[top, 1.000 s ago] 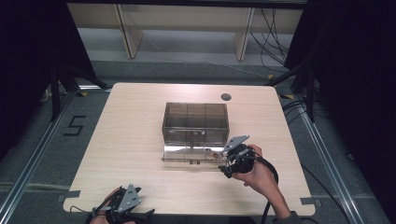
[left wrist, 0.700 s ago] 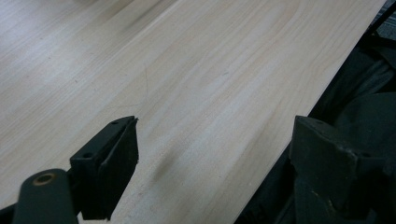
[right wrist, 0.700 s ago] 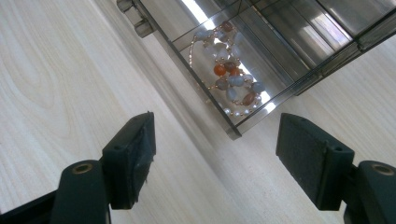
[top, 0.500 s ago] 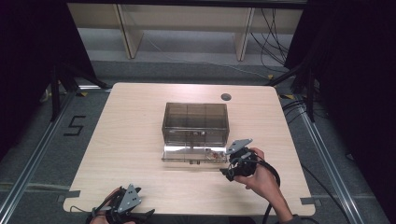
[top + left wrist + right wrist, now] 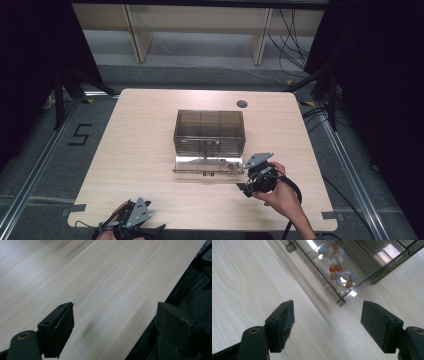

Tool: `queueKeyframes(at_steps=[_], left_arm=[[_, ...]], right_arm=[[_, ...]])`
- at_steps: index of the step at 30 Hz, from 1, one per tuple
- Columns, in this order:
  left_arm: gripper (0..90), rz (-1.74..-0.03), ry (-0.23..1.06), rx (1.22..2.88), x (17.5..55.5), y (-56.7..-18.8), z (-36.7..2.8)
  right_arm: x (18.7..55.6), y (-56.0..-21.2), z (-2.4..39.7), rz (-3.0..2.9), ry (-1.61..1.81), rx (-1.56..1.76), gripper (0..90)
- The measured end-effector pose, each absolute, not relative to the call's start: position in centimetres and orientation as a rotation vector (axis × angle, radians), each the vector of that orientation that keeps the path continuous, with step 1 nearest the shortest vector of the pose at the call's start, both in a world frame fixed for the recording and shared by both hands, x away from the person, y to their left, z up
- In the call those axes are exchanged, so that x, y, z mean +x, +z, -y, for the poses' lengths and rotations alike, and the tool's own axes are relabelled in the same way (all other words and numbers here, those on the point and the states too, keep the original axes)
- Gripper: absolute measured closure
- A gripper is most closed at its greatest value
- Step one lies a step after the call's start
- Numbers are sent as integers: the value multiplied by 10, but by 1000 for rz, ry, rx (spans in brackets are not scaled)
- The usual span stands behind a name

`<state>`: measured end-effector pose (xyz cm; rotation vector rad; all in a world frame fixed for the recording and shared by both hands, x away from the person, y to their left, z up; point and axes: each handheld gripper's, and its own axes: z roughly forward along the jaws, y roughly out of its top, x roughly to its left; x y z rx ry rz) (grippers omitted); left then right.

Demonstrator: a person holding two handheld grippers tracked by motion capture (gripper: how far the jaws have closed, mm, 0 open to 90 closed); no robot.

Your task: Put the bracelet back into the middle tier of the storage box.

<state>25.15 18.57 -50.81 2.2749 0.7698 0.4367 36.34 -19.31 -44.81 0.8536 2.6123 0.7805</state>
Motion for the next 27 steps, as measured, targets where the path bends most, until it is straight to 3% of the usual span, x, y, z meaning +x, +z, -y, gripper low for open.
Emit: queueKeyframes(at_steps=[27], left_arm=[[156, -767, 447, 2275, 251, -507, -186]], right_arm=[[345, -459, 205, -2579, 832, 934, 247]])
